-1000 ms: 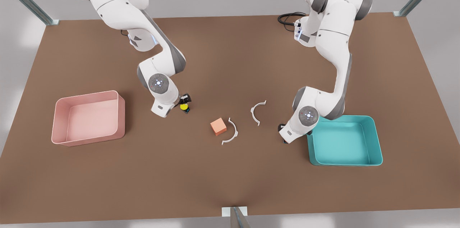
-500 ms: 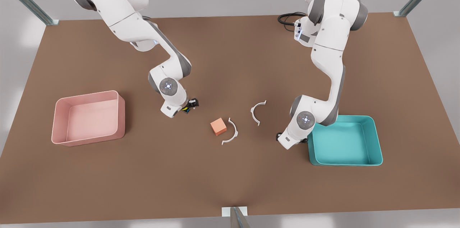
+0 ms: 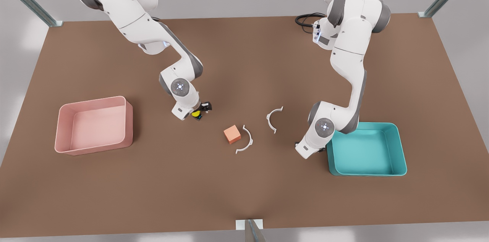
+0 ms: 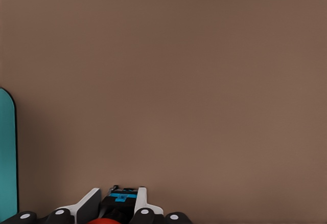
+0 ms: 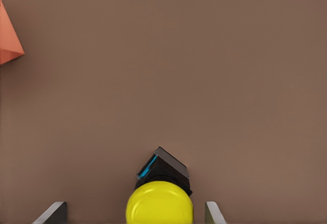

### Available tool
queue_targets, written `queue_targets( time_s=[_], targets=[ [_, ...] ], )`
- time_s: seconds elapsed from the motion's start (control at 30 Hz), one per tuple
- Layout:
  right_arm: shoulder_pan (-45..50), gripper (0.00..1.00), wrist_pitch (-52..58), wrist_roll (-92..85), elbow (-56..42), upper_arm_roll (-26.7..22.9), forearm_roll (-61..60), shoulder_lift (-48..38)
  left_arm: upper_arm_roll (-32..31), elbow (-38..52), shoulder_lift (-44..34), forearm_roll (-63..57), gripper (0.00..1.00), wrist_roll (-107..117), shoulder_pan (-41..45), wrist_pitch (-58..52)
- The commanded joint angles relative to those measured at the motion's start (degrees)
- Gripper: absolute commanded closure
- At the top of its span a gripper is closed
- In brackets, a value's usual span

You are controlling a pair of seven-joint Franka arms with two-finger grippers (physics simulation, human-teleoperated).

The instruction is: Place the red button in the blue storage box with the left arm, and place the yellow button in the pink storage box with the right arm

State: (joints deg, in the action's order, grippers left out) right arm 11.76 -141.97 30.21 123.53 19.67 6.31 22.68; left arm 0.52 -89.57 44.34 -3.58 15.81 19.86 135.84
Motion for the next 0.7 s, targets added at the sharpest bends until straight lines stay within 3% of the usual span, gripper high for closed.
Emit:
queue_targets(
  time_s=[0.0, 0.2, 0.23, 0.3, 0.43, 0.53, 0.67],
  targets=[
    [0.11, 0.00, -1.56, 2.93, 0.05, 0.02, -0.07, 0.09, -0.08, 0.10, -0.31, 0.24, 0.56, 0.54, 0.00, -0.66],
    [-0.51, 0.00, -5.16, 2.93, 3.48, -0.07, -0.07, 0.26, -0.08, 0.36, -7.51, 0.24, 0.51, 0.63, 0.18, -11.11],
    [-0.68, 0.09, -5.25, 3.37, 2.78, -0.24, -0.07, 0.70, -0.08, 0.36, -10.32, 0.24, 0.51, 0.45, 0.00, -14.36],
    [-0.77, 0.18, -5.16, 3.37, 0.66, -0.42, -0.07, 2.11, -0.08, 0.36, -13.57, 0.24, 0.51, -0.77, -0.69, -19.63],
    [-0.77, 0.18, -5.25, 3.45, -0.22, -0.68, 2.48, 3.87, -0.16, 0.36, -18.59, 0.42, 0.51, -17.12, -9.31, -28.34],
    [-0.60, 0.18, -4.98, 3.54, 1.37, -0.68, 2.48, 3.87, -0.16, 0.71, -18.77, 0.50, 0.50, -28.38, -15.11, -28.70],
    [-0.68, 0.27, -5.07, 3.72, 2.16, -0.68, 2.39, 4.04, -0.08, 4.49, -12.35, 0.06, 0.50, -33.21, -18.28, -26.24]
  ],
)
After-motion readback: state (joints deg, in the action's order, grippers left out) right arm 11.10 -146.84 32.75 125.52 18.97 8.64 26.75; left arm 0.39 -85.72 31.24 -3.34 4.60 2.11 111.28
